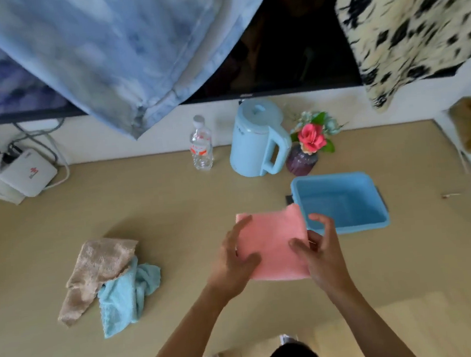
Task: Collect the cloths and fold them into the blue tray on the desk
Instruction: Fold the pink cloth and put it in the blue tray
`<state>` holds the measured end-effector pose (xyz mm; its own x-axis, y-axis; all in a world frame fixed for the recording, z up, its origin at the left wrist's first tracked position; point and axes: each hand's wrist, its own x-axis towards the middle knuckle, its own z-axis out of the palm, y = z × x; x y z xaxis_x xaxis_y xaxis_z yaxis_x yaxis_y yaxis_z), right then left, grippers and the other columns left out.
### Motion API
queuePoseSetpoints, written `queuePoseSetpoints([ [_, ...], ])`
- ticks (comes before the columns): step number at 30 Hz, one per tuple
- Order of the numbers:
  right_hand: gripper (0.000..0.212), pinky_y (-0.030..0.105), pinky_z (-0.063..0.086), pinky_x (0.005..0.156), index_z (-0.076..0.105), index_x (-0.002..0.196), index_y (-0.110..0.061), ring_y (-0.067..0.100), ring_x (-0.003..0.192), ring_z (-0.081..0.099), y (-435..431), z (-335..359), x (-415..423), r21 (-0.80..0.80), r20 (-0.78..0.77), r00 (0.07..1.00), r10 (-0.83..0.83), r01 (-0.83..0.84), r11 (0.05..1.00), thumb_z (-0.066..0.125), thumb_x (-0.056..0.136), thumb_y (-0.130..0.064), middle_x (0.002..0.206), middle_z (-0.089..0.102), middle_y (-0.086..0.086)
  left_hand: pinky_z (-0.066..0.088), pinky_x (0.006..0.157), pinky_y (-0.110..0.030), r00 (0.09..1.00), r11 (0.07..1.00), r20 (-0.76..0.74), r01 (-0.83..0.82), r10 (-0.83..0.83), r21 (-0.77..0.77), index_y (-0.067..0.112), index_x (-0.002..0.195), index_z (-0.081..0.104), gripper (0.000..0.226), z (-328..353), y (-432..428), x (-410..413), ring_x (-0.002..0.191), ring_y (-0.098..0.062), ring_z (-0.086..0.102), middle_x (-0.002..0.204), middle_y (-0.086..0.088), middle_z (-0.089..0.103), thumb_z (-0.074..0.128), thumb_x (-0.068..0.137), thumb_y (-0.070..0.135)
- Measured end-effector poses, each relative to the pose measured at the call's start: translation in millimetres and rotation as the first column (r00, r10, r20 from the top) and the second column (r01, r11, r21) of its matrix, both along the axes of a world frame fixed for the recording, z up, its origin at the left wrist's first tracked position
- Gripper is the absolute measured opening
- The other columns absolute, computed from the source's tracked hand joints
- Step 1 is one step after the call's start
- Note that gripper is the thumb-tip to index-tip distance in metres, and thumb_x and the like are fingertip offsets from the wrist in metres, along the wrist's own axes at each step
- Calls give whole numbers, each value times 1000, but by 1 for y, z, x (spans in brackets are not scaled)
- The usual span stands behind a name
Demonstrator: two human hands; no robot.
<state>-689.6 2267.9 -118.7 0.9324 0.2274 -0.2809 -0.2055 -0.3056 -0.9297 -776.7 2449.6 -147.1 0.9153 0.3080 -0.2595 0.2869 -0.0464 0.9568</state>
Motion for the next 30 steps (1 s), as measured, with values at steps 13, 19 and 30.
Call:
queuePoseSetpoints([
  [13,44,31,47,98,69,118,-21,14,111,59,-152,16,174,-381,147,889,433,-353,854,73,79,1,118,59,-11,48,95,-34,991,883,-56,134,-122,449,17,131,62,54,24,-129,166,107,-30,59,127,-10,53,73,79,10],
  [19,57,33,42,101,60,130,-11,32,117,54,-165,-8,234,-643,47,785,617,-449,620,73,75,-6,126,48,17,41,99,-28,977,853,-179,193,-119,485,14,138,56,65,-12,-167,224,121,-28,53,136,-12,46,77,76,11],
  [30,72,44,49,89,8,154,4,39,111,62,-132,-59,245,-864,-168,622,764,-466,190,47,92,6,150,25,22,42,107,-44,835,690,-504,498,-218,526,21,148,41,75,-77,-173,255,129,-39,47,154,-13,25,73,80,17],
])
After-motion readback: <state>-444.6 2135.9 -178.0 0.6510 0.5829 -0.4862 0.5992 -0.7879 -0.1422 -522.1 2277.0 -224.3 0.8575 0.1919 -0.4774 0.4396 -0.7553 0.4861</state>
